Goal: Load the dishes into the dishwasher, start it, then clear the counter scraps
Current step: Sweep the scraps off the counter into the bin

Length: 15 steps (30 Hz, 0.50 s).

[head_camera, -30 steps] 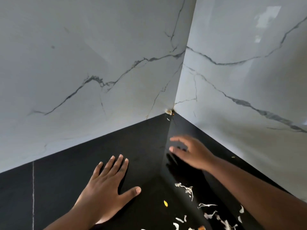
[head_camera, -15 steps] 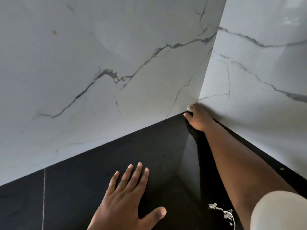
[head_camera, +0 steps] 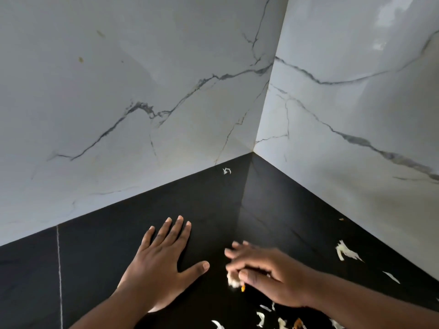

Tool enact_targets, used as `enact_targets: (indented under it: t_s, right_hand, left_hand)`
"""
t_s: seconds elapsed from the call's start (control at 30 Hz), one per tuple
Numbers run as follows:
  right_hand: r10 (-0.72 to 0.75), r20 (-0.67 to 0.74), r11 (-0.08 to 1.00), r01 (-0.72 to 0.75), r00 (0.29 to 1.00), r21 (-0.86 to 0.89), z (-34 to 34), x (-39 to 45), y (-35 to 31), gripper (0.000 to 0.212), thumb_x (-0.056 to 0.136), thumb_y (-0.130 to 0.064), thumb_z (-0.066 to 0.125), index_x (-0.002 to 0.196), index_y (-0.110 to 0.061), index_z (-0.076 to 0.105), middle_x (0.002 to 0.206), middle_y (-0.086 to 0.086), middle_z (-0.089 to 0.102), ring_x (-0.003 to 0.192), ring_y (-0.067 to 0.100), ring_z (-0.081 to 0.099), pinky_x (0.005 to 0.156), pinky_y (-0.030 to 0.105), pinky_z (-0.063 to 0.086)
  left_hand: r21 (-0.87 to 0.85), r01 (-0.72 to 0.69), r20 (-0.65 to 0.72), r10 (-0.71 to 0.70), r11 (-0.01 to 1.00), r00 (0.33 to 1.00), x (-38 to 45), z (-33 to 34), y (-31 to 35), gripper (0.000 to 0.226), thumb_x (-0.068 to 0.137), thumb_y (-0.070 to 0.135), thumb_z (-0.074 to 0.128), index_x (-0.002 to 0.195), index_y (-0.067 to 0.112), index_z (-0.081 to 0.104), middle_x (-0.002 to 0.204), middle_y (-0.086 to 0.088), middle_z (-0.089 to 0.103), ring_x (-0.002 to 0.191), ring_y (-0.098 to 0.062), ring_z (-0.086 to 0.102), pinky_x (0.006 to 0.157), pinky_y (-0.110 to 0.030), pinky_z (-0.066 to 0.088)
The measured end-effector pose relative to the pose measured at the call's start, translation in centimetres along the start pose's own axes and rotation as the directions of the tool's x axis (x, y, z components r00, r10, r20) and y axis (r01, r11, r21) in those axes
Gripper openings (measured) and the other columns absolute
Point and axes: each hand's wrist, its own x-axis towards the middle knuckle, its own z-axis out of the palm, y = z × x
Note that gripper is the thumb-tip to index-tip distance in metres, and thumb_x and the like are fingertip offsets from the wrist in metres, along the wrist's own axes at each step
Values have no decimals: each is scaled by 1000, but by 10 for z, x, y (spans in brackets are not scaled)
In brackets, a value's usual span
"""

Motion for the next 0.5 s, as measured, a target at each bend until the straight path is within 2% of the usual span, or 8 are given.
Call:
enact_targets:
  t_s: [0.07,0.13,0.17,0.23,0.33,0.43,0.5]
  right_hand:
    - [36,5,995,-36,999,89,-4,-7,-9,28,97,-32,54,122,-26,64,134,-14,57,128,-9,43,109,12,30]
    - [107,-140,989,-91,984,116,-19,10,-11,26,96,-30,55,118,-24,66,123,-11,64,112,-7,57,97,17,46]
    - [154,-226,985,-132,962,110,-29,26,-7,26,96,-29,56,118,-21,66,121,-9,66,107,-6,60,95,18,48]
    - [214,-330,975,-224,919,7,-53,64,8,31,95,-31,58,124,-19,63,125,-4,64,112,3,59,103,26,44]
    - [277,-349,911,-360,895,-201,-80,121,39,52,93,-47,54,139,-24,47,146,-1,45,131,17,45,108,33,35]
    - [326,-375,894,-412,868,-177,-82,157,63,69,90,-58,48,149,-27,31,159,-4,21,143,17,27,115,39,26]
    - [315,-406,889,-416,858,-191,-80,175,75,73,89,-61,46,150,-26,27,160,-4,17,146,17,18,117,40,21]
  left_hand:
    - [8,4,2,-4,1000,1000,-2,1,1,95,72,87,4,148,35,-18,154,15,-27,139,-4,-31,118,-35,-15]
    - [10,5,16,-6,1000,1000,-2,-1,2,93,73,86,5,148,35,-18,154,14,-26,139,-5,-30,118,-36,-15]
    - [10,6,22,-6,1000,1000,-2,-1,2,94,72,86,5,148,35,-19,154,14,-26,139,-6,-30,118,-36,-15]
    - [13,12,31,-13,1000,999,-2,-2,2,94,72,86,5,148,35,-19,154,14,-26,139,-5,-31,118,-36,-14]
    - [17,14,37,-15,1000,999,-1,-2,3,92,77,85,10,149,35,-18,154,15,-27,139,-4,-31,118,-36,-14]
    - [30,16,54,-18,999,998,0,-2,2,90,79,84,11,148,35,-19,153,16,-28,138,-4,-32,118,-36,-15]
    - [35,17,48,-19,999,999,0,-3,3,89,79,83,11,148,36,-19,152,16,-29,138,-4,-32,118,-36,-15]
